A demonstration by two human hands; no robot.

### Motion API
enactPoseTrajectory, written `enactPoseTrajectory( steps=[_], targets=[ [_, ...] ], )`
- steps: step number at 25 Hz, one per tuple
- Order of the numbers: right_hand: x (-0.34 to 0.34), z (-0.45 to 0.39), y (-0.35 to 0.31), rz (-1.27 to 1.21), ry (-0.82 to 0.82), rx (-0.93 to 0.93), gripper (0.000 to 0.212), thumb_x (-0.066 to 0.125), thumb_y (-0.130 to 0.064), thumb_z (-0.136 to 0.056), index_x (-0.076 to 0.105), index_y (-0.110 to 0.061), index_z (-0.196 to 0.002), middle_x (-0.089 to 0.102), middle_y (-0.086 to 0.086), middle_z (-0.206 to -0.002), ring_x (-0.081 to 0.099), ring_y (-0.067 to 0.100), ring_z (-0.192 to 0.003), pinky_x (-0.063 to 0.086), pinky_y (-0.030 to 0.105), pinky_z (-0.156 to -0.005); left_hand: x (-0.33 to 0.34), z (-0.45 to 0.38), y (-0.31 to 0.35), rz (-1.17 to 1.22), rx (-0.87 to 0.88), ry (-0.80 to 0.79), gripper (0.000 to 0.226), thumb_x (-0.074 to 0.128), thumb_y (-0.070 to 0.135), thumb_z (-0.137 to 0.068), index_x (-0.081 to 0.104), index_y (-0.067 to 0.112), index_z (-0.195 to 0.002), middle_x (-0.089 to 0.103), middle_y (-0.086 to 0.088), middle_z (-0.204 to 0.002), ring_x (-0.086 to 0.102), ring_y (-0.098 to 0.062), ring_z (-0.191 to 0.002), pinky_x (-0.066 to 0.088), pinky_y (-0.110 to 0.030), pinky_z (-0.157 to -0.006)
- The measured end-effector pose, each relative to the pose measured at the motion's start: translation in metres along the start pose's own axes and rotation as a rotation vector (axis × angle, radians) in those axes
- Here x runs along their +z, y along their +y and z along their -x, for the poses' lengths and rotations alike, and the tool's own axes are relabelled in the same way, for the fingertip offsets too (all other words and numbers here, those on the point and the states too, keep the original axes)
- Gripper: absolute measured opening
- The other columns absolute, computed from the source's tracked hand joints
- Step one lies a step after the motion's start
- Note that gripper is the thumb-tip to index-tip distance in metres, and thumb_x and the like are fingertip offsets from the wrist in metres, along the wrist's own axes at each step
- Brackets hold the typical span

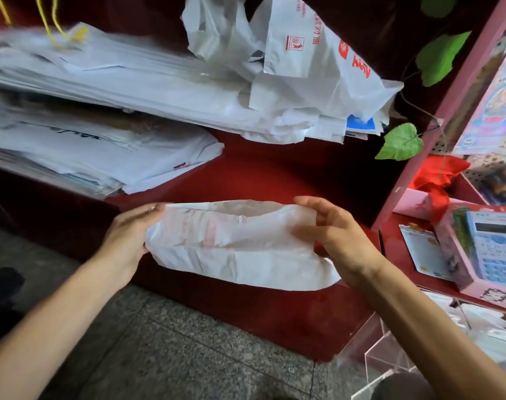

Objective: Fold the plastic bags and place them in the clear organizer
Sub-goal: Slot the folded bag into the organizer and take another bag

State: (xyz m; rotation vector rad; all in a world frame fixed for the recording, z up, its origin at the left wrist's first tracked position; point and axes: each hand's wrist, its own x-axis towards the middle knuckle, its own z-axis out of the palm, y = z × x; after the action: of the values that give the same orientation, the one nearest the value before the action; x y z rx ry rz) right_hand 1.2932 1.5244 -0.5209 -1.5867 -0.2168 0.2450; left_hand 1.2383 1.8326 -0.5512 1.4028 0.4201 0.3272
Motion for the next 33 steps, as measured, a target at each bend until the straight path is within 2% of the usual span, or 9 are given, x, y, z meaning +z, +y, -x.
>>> enactPoseTrajectory(
  steps=[7, 10, 13, 18, 21, 23, 25, 29, 33],
  targets=[
    [-0.020, 0.008, 0.002, -0.133, 0.088, -0.100, 0.028, 0.067, 0.005, -0.083, 0.074, -0.010, -0.106, 0.075, 0.008, -0.102, 0.071, 0.021, -0.091, 0.054, 0.027, -0.073, 0.016, 0.004, 0.011, 0.098, -0.154, -0.210, 0.044, 0.047, 0.048, -0.098, 0.070, 0.015, -0.114, 0.074, -0.004, -0.109, 0.070, -0.018, -0.102, 0.049, -0.035, -0.082],
    [-0.029, 0.013, 0.002, -0.094, 0.081, -0.116, 0.018, 0.066, 0.000, -0.086, 0.077, -0.010, -0.096, 0.074, 0.006, -0.097, 0.068, 0.021, -0.092, 0.051, 0.028, -0.078, 0.026, 0.009, 0.008, -0.033, -0.157, -0.247, 0.017, 0.061, 0.018, -0.089, 0.077, 0.015, -0.096, 0.076, -0.006, -0.103, 0.070, -0.017, -0.096, 0.050, -0.030, -0.078],
    [-0.034, 0.019, -0.004, -0.153, 0.047, -0.144, 0.017, 0.059, -0.013, -0.085, 0.075, -0.011, -0.089, 0.072, 0.009, -0.093, 0.067, 0.021, -0.091, 0.049, 0.031, -0.082, 0.031, 0.011, 0.008, -0.107, -0.127, -0.254, 0.022, 0.065, 0.003, -0.082, 0.079, 0.018, -0.076, 0.076, -0.005, -0.089, 0.071, -0.013, -0.078, 0.052, -0.026, -0.069],
    [-0.039, 0.020, -0.005, -0.343, 0.134, 0.271, 0.046, 0.058, -0.055, -0.088, 0.063, -0.012, -0.105, 0.072, 0.006, -0.086, 0.071, 0.021, -0.078, 0.052, 0.034, -0.067, 0.037, 0.016, 0.013, -0.100, 0.004, -0.372, 0.021, 0.066, -0.004, -0.073, 0.070, 0.016, -0.072, 0.071, -0.005, -0.074, 0.066, -0.013, -0.065, 0.051, -0.020, -0.054],
    [-0.036, 0.022, 0.002, -0.249, 0.035, 0.256, 0.034, 0.062, -0.041, -0.090, 0.069, -0.014, -0.109, 0.073, 0.006, -0.102, 0.071, 0.022, -0.088, 0.053, 0.033, -0.068, 0.036, 0.015, 0.012, -0.158, 0.037, -0.410, 0.023, 0.075, -0.005, -0.065, 0.074, 0.017, -0.071, 0.072, -0.010, -0.078, 0.067, -0.020, -0.075, 0.051, -0.026, -0.066],
    [-0.034, 0.023, 0.000, -0.260, 0.079, 0.168, 0.014, 0.068, -0.018, -0.086, 0.073, -0.018, -0.100, 0.071, 0.006, -0.095, 0.067, 0.022, -0.080, 0.053, 0.030, -0.062, 0.033, 0.015, 0.011, -0.157, 0.027, -0.419, 0.027, 0.086, 0.013, -0.053, 0.077, 0.017, -0.079, 0.074, -0.010, -0.083, 0.069, -0.020, -0.077, 0.053, -0.024, -0.064],
    [-0.033, 0.022, -0.003, -0.381, 0.110, 0.088, 0.021, 0.070, -0.005, -0.081, 0.074, -0.018, -0.097, 0.071, 0.008, -0.094, 0.066, 0.024, -0.082, 0.055, 0.033, -0.067, 0.030, 0.014, 0.009, -0.132, 0.025, -0.398, 0.047, 0.094, 0.032, -0.041, 0.078, 0.018, -0.083, 0.075, -0.007, -0.083, 0.071, -0.016, -0.074, 0.055, -0.021, -0.060],
    [-0.032, 0.023, -0.011, -0.517, 0.070, -0.009, 0.048, 0.061, 0.007, -0.083, 0.063, -0.016, -0.124, 0.071, 0.011, -0.106, 0.069, 0.025, -0.090, 0.058, 0.036, -0.074, 0.031, 0.013, 0.013, -0.030, 0.082, -0.271, 0.014, 0.069, 0.002, -0.078, 0.073, 0.014, -0.082, 0.071, 0.001, -0.073, 0.066, -0.009, -0.065, 0.052, -0.015, -0.055],
    [-0.030, 0.024, -0.011, -0.581, -0.067, 0.317, 0.047, 0.053, -0.038, -0.094, 0.053, -0.008, -0.130, 0.067, 0.016, -0.119, 0.068, 0.032, -0.102, 0.053, 0.045, -0.088, 0.029, 0.010, 0.015, 0.098, 0.108, -0.191, 0.023, 0.061, -0.005, -0.084, 0.067, 0.017, -0.085, 0.070, 0.005, -0.075, 0.067, -0.006, -0.069, 0.055, -0.016, -0.062]
  ],
)
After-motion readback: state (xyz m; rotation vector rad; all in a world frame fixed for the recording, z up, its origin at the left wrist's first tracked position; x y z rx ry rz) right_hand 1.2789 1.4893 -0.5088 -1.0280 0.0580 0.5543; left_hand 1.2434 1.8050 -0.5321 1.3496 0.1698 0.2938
